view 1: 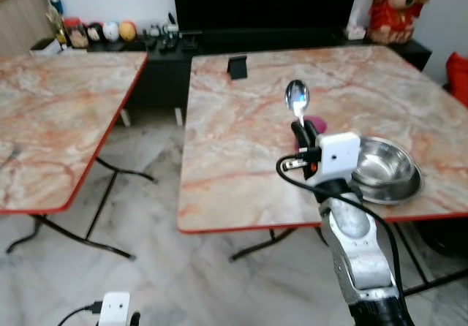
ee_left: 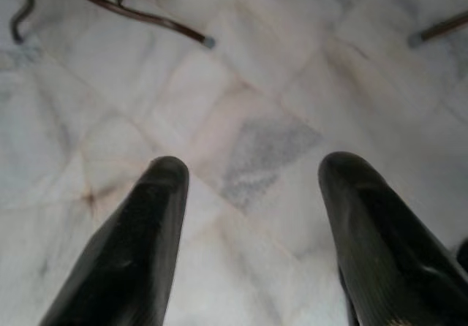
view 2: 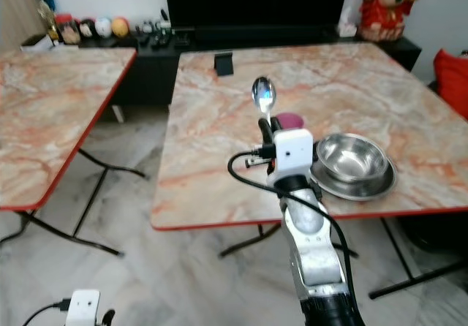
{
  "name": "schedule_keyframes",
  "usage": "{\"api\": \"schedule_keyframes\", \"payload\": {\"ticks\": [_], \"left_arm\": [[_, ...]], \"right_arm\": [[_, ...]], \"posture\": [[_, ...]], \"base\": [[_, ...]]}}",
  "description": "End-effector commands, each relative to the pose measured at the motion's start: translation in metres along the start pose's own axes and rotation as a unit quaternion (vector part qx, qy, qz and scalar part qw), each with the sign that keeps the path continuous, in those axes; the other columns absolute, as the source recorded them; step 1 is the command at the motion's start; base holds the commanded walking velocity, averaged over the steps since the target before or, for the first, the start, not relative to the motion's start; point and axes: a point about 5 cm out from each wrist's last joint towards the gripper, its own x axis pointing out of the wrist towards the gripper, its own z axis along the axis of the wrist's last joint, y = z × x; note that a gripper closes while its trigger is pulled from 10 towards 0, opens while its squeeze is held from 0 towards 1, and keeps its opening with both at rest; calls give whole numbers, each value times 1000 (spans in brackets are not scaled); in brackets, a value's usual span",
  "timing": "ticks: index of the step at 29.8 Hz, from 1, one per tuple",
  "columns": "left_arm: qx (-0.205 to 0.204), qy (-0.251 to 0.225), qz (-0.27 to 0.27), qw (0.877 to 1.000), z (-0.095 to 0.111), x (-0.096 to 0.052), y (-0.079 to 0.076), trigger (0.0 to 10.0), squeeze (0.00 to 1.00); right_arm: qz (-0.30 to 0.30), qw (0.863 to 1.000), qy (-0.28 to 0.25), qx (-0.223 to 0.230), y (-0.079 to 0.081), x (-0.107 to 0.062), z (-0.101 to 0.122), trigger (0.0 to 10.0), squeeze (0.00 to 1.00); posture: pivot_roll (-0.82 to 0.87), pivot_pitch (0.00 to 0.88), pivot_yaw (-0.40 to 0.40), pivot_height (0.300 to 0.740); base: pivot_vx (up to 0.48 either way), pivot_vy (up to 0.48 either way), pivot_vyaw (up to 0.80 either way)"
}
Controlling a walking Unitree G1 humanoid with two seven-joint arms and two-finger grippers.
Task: Setting the table
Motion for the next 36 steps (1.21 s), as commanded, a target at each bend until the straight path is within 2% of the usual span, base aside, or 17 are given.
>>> {"api": "schedule_keyframes", "payload": {"ticks": [1, 25, 36], "left_arm": [[8, 1, 1, 1000, 1, 1, 2, 10000, 0], [2, -2, 2, 1000, 3, 1, 1, 10000, 0], [-5, 0, 4, 1000, 2, 1, 2, 10000, 0]], "right_arm": [[2, 1000, -8, -3, 0, 3, 5, 10000, 0], [-12, 1000, -9, -5, -5, 9, 5, 10000, 0], [-14, 1000, -12, -7, -6, 11, 5, 10000, 0]], "posture": [[-116, 0, 36, 732], [-113, 0, 38, 732], [-108, 0, 36, 732]], "base": [[0, -330, 0], [0, -326, 0], [0, 0, 0]]}}
